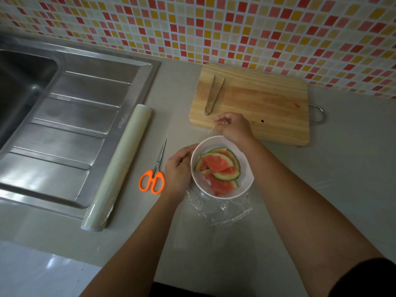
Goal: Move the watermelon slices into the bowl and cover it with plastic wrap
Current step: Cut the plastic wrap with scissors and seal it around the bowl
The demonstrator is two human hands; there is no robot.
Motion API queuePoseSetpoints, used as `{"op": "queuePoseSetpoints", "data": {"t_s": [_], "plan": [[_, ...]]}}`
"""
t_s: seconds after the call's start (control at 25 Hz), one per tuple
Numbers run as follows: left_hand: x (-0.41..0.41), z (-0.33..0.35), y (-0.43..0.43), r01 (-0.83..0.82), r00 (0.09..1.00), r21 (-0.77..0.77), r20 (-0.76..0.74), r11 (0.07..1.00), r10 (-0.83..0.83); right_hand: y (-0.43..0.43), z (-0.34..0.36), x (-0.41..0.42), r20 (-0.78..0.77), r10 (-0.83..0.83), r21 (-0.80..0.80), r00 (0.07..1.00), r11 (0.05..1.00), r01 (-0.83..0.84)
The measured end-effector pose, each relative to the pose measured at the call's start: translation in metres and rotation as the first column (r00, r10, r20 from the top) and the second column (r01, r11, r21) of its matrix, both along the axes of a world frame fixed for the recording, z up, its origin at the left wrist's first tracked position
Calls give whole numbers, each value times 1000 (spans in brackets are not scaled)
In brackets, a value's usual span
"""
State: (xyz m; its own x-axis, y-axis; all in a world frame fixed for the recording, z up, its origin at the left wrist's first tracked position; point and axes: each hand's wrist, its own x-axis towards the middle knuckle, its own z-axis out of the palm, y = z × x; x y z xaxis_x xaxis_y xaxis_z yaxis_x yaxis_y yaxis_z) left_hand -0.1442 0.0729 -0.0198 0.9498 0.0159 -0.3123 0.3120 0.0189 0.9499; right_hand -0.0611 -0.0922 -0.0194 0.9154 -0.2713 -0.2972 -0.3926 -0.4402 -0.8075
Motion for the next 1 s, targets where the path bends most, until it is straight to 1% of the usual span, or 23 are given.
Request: {"op": "queuePoseSetpoints", "data": {"t_s": [0.08, 0.2, 0.24, 0.32, 0.4, 0.48, 0.56, 0.64, 0.72, 0.8, 0.92, 1.0], "plan": [[1, -1, 3, 56, 998, -5, -17, 998, -56, 1, 1, 0, -6, 21, -30, 1000, 999, -21], [2, -1, 4, 45, 993, -28, -108, 999, -48, 3, 3, 1, -18, 17, -19, 1000, 1000, -17], [2, -2, 3, 50, 991, -19, -121, 999, -52, 4, 4, 0, -20, 14, -16, 1000, 1000, -14], [3, -4, 2, 60, 992, 62, -115, 996, -52, 4, 4, 1, -15, 7, -17, 1000, 1000, -8], [2, -4, 1, 30, 996, 198, -83, 980, -14, 4, 5, 1, -8, 5, -27, 1000, 1000, -6], [0, -1, -1, 36, 999, 317, -12, 948, -34, 4, 6, 0, -12, 27, -23, 1000, 999, -28], [-1, 1, -3, 30, 997, 404, 57, 914, -58, 3, 9, -1, -46, 98, 27, 994, 995, -97], [-1, 0, -5, 10, 990, 478, 118, 878, -76, -4, 14, -3, -119, 192, 88, 974, 979, -183], [-2, 0, -6, -2, 983, 524, 159, 852, -95, -18, 21, -5, -203, 301, 106, 932, 953, -285], [-2, 0, -8, -15, 972, 573, 199, 819, -122, -32, 25, -7, -254, 398, 111, 881, 917, -382], [-4, 0, -9, -45, 959, 629, 244, 776, -142, -50, 22, -14, -291, 429, 137, 855, 903, -407], [-5, 1, -8, -73, 961, 636, 250, 768, -116, -60, 18, -21, -297, 453, 81, 841, 889, -451]]}}
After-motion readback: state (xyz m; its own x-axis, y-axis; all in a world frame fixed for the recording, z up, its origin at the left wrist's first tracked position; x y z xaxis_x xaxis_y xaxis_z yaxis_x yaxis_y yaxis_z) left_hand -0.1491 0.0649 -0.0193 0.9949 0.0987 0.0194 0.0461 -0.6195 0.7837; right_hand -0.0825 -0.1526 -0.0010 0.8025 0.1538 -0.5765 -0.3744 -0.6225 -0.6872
